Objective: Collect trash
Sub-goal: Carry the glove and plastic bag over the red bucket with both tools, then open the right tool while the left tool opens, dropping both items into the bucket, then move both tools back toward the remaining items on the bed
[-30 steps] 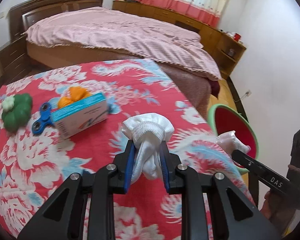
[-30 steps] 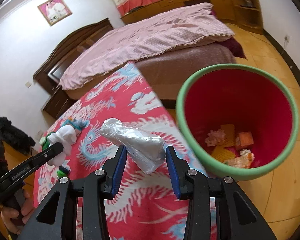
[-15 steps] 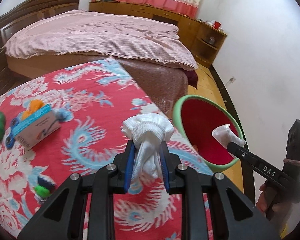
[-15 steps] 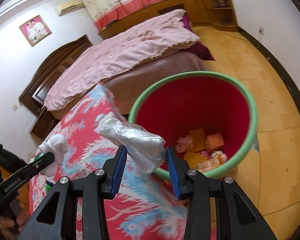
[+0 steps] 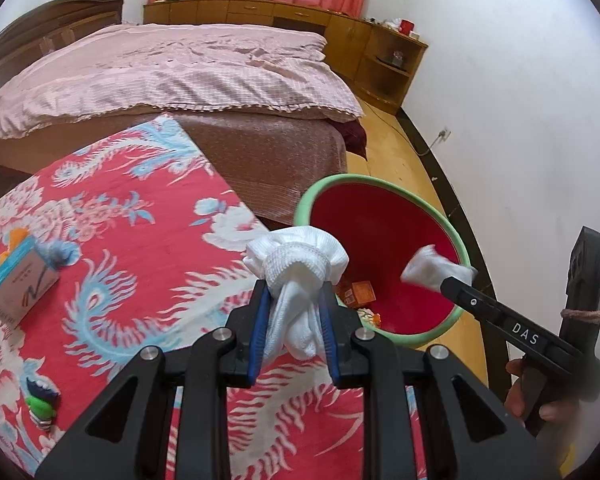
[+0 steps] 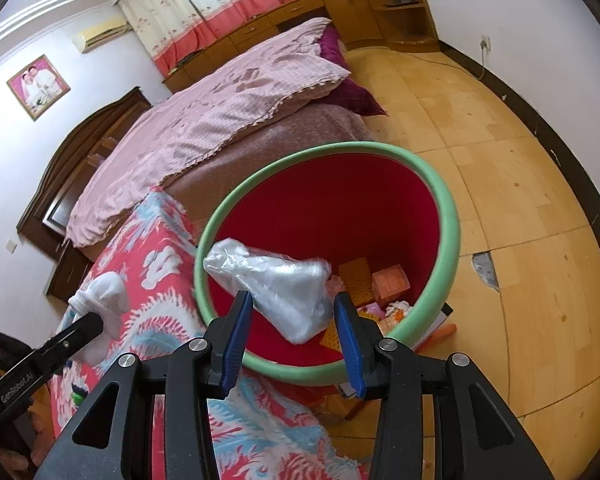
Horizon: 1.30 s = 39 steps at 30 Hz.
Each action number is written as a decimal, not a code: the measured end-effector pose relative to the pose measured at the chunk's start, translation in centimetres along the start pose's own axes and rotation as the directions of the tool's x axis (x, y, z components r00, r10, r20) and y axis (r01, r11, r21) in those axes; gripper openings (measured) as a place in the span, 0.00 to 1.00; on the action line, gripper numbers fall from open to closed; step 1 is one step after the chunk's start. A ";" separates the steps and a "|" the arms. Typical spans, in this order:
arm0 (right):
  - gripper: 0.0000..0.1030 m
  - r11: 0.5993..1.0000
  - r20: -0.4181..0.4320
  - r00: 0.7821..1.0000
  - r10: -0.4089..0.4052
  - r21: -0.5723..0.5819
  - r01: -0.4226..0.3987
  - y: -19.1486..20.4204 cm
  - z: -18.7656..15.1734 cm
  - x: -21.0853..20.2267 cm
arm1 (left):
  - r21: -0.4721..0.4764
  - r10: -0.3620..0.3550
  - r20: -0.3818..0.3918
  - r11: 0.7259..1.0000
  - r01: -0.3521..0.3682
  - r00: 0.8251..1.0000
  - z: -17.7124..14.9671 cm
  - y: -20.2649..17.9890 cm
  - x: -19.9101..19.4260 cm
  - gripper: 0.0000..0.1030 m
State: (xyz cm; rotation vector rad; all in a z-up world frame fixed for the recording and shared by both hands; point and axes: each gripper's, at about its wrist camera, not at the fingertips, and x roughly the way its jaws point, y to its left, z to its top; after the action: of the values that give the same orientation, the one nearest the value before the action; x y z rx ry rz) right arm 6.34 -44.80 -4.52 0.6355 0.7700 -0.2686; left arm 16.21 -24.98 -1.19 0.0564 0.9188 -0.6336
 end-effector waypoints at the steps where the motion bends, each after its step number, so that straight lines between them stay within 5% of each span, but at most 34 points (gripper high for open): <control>1: 0.43 1.000 0.002 1.000 -0.001 0.005 0.001 -0.2 0.0 0.0 | 0.004 -0.002 -0.002 1.000 0.002 1.000 0.1 -0.2 0.2 0.24; 18: 0.44 0.998 0.041 0.999 -0.030 0.065 0.027 -3.0 0.4 -0.9 | 0.083 -0.047 -0.060 0.995 0.051 0.997 1.0 -4.5 4.4 0.24; 22: 0.45 0.996 0.036 0.999 -0.031 0.081 0.028 -3.5 0.4 -0.8 | 0.087 -0.051 -0.068 0.995 0.056 0.996 1.2 -5.1 5.2 0.37; 39: 0.46 0.999 0.037 0.999 -0.012 0.052 0.010 -2.1 -0.1 -1.7 | 0.027 -0.027 -0.036 0.999 0.028 0.999 0.1 -3.2 2.4 0.41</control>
State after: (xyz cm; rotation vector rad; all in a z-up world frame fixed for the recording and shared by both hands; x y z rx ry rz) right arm 4.13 -46.41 -4.23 0.6737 0.7323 -0.3106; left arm 15.66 -28.84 -2.23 0.0801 0.9470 -0.6729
